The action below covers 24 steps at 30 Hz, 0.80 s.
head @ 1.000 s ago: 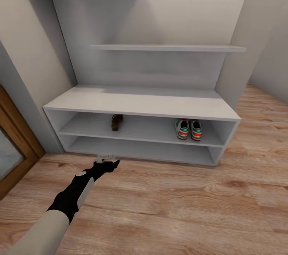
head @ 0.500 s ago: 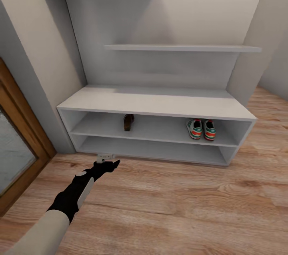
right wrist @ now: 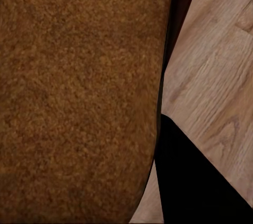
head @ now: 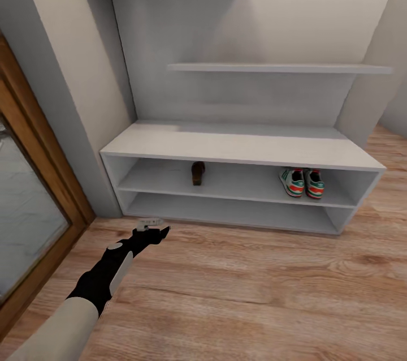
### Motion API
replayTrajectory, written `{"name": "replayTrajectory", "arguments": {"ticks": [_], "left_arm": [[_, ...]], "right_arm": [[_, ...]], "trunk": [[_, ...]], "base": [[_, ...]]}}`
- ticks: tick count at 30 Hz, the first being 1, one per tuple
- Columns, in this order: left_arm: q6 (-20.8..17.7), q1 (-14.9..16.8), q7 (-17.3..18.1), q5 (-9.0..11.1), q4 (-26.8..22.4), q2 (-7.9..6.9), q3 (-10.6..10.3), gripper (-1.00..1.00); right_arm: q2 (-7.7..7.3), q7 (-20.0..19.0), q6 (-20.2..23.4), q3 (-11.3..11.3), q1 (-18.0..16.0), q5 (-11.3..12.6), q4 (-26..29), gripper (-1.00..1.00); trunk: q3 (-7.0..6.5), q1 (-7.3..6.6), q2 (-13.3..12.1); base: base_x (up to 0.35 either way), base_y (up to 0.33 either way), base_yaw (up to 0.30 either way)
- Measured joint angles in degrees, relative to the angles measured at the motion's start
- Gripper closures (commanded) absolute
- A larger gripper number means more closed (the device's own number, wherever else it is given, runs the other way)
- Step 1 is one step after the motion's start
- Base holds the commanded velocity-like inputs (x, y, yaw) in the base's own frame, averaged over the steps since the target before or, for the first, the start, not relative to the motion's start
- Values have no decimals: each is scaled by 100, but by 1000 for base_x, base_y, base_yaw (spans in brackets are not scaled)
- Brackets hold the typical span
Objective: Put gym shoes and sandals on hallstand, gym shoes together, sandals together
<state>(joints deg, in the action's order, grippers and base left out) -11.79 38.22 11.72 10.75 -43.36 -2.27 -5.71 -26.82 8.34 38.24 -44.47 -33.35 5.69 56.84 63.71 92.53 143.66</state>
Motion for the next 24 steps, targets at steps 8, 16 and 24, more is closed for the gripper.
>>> {"name": "replayTrajectory", "arguments": {"ticks": [8, 16, 24], "left_arm": [[0, 1, 0, 6, 0, 3, 0, -100], [3, 4, 0, 5, 1, 13, -1, -100], [1220, -60, 1295, 50, 159, -12, 11, -100]], "right_arm": [[2, 0, 0, 0, 0, -4, 0, 100], [2, 1, 4, 0, -1, -5, 3, 100], [7, -6, 14, 9, -1, -5, 5, 100]], "trunk": [[0, 0, 0], [0, 1, 0], [0, 0, 0]], "base": [[-11, 317, 0], [-150, 216, 0], [-3, 3, 0]]}}
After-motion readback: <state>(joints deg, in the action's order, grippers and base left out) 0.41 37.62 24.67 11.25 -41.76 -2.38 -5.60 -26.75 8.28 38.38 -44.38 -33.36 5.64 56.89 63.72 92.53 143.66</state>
